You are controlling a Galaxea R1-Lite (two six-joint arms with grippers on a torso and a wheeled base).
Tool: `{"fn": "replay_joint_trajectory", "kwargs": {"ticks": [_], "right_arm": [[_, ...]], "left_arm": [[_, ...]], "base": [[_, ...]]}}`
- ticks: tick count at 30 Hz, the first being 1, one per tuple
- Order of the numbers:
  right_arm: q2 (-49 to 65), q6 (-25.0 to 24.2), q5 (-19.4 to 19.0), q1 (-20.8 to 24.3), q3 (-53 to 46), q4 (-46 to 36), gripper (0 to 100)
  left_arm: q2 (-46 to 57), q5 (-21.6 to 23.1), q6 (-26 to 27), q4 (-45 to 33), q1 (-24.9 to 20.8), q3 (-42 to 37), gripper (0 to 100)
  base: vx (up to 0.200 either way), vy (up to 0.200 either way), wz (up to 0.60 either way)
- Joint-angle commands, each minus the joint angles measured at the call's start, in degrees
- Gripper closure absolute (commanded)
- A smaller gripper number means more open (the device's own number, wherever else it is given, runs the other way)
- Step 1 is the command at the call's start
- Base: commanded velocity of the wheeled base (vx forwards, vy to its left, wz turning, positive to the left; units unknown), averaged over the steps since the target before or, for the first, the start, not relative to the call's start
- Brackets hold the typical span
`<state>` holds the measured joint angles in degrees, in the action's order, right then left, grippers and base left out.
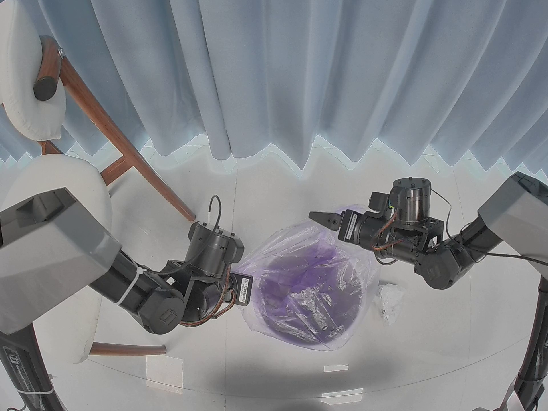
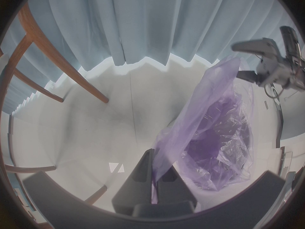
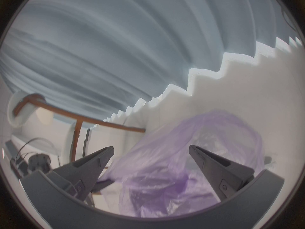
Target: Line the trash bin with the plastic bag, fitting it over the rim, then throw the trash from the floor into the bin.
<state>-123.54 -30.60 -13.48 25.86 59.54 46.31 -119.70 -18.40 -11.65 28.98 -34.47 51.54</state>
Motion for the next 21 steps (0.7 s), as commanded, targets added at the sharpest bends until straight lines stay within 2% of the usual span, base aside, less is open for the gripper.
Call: {"fn": "replay_joint_trajectory", "kwargs": {"ticks": [1, 2, 5, 12, 21], "right_arm": [[7.6, 3.9, -4.1, 0.2, -7.2, 0.8, 0], [11.4, 4.0, -6.4, 0.1, -10.0, 1.0, 0], [15.2, 4.7, -8.3, -1.0, -13.1, 0.4, 0], [15.0, 15.8, -8.0, -9.9, -18.1, -0.3, 0], [8.1, 19.5, -6.6, -13.2, -20.2, 1.0, 0]], "left_arm": [[-1.0, 0.1, -0.7, 0.0, 0.0, 1.5, 100], [-1.9, 0.0, -1.1, 0.1, 0.2, 2.5, 100], [-2.6, 0.0, -1.7, 0.1, 0.6, 4.1, 100], [-2.6, -0.1, -1.9, 0.0, 0.6, 4.7, 100], [-3.3, -0.1, -1.9, 0.0, 0.7, 4.9, 100]], "base": [[0.0, 0.0, 0.0], [0.0, 0.0, 0.0], [0.0, 0.0, 0.0], [0.0, 0.0, 0.0], [0.0, 0.0, 0.0]]}}
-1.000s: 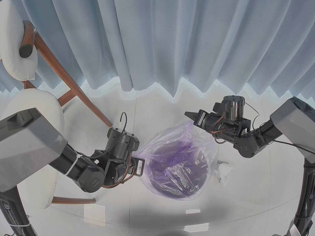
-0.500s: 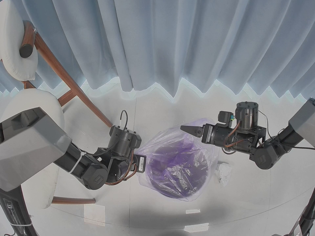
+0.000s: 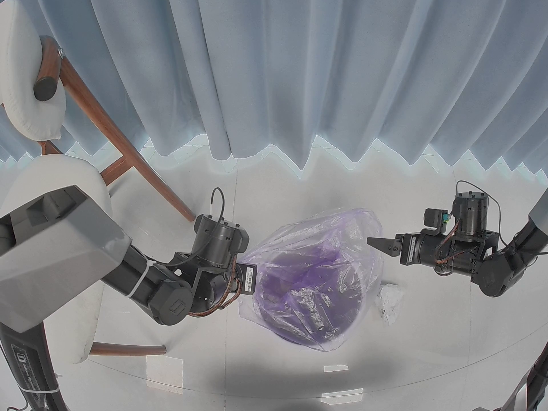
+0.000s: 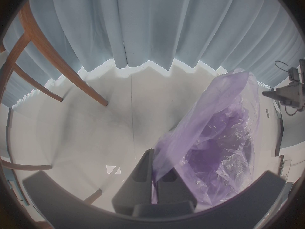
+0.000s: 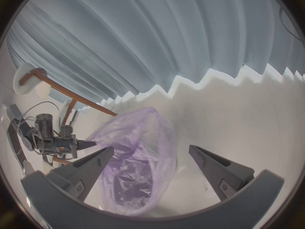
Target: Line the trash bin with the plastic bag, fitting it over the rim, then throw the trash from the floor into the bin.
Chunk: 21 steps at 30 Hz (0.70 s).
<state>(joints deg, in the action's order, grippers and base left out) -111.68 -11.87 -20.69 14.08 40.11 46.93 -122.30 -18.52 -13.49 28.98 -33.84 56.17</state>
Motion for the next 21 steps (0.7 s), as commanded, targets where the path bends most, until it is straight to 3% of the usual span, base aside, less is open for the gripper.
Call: {"fn": "replay_joint_trajectory", "kwargs": {"ticks": [1, 8, 13, 14, 21], "right_arm": [[-4.7, 0.7, 0.6, -1.4, -0.6, 1.3, 0], [-12.9, 0.3, 0.7, -1.4, 0.5, 10.6, 0], [-16.5, 0.2, 0.7, -1.4, 1.6, 12.1, 0], [-17.1, 0.0, 0.7, -1.3, 2.0, 12.7, 100], [-18.7, -2.1, 0.7, -1.4, 5.0, 14.9, 100]], "left_arm": [[-0.8, 0.0, 0.0, 0.0, 0.3, 0.5, 100], [-1.5, 0.0, -1.7, 0.0, 0.5, 2.0, 100], [-2.0, 0.1, -2.1, 0.0, 1.0, 3.8, 100], [-1.9, 0.1, -2.3, 0.0, 1.0, 3.9, 100], [-2.0, 0.2, -5.7, 0.0, 1.4, 4.8, 100]], "base": [[0.0, 0.0, 0.0], [0.0, 0.0, 0.0], [0.0, 0.0, 0.0], [0.0, 0.0, 0.0], [0.0, 0.0, 0.0]]}}
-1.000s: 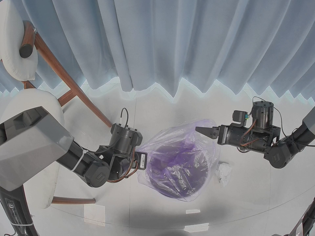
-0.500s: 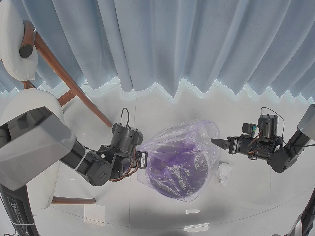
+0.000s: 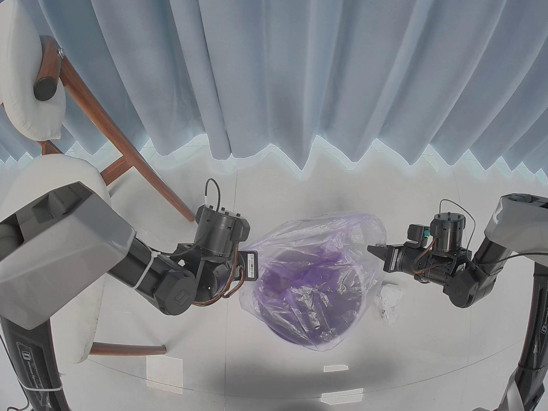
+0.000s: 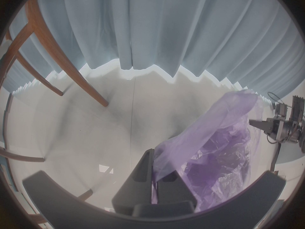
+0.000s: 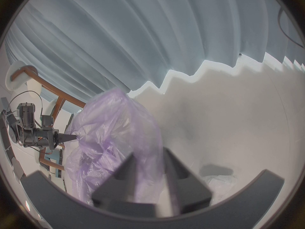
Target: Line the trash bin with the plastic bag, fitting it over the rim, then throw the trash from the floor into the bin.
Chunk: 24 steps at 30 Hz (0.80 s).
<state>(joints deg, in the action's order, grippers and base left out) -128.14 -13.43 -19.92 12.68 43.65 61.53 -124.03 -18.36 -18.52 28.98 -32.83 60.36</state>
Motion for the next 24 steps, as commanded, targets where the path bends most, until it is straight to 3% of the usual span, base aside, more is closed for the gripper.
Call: {"fn": "replay_joint_trajectory", "kwargs": {"ticks": [1, 6, 13, 24], "right_arm": [[-2.2, -0.7, 0.0, 0.0, 1.6, 0.3, 100], [-2.7, -2.5, 0.1, 0.0, 2.8, 0.1, 100], [-6.0, -9.4, 3.1, -0.4, 10.3, -0.7, 100], [-6.9, -9.8, 3.2, -0.5, 16.0, -12.0, 100]], "left_arm": [[-0.3, 0.2, -1.0, -0.1, 0.7, 0.6, 100], [-2.0, 0.2, -2.6, -0.2, 2.2, 1.1, 100], [-3.9, 0.3, -4.2, -0.3, 3.0, 4.0, 100], [-7.5, 0.3, -6.2, -2.6, 3.2, 5.3, 100]], "base": [[0.0, 0.0, 0.0], [0.0, 0.0, 0.0], [0.0, 0.0, 0.0], [0.0, 0.0, 0.0]]}}
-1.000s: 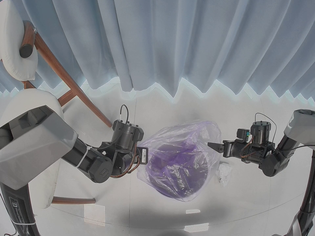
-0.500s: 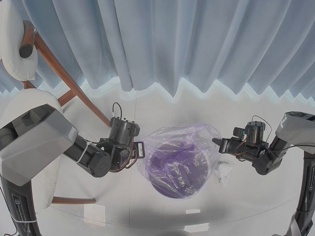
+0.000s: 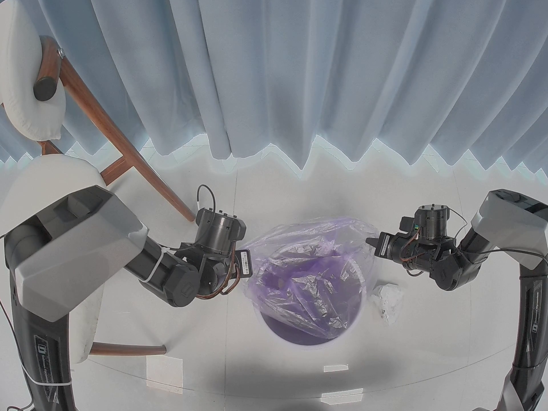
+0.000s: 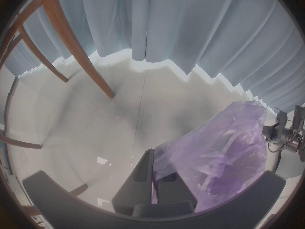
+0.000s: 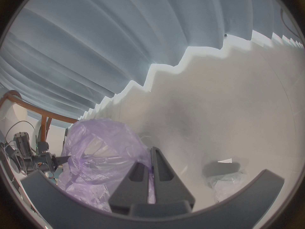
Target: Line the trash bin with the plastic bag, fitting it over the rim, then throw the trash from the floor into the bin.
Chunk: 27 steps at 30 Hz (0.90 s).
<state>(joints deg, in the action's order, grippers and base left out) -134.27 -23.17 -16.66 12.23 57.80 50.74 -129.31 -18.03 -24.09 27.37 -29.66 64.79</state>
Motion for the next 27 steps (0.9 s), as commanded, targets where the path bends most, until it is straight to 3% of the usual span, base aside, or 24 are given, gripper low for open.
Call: {"fn": "replay_joint_trajectory", "kwargs": {"ticks": [1, 16, 27], "right_arm": [[-0.7, 0.0, 0.0, 0.0, 1.9, -1.3, 100], [-3.1, 0.0, -0.2, 0.3, 1.1, -3.1, 100], [-0.6, 0.6, -0.4, 0.4, -6.0, -1.8, 100]], "left_arm": [[-2.2, 0.0, -0.6, -1.0, 0.0, 0.9, 100], [-4.6, 0.4, -1.5, -2.4, 0.7, 1.9, 100], [-1.2, 0.5, -1.2, -1.7, -0.9, -5.0, 100]], "base": [[0.0, 0.0, 0.0], [0.0, 0.0, 0.0], [0.0, 0.0, 0.0]]}}
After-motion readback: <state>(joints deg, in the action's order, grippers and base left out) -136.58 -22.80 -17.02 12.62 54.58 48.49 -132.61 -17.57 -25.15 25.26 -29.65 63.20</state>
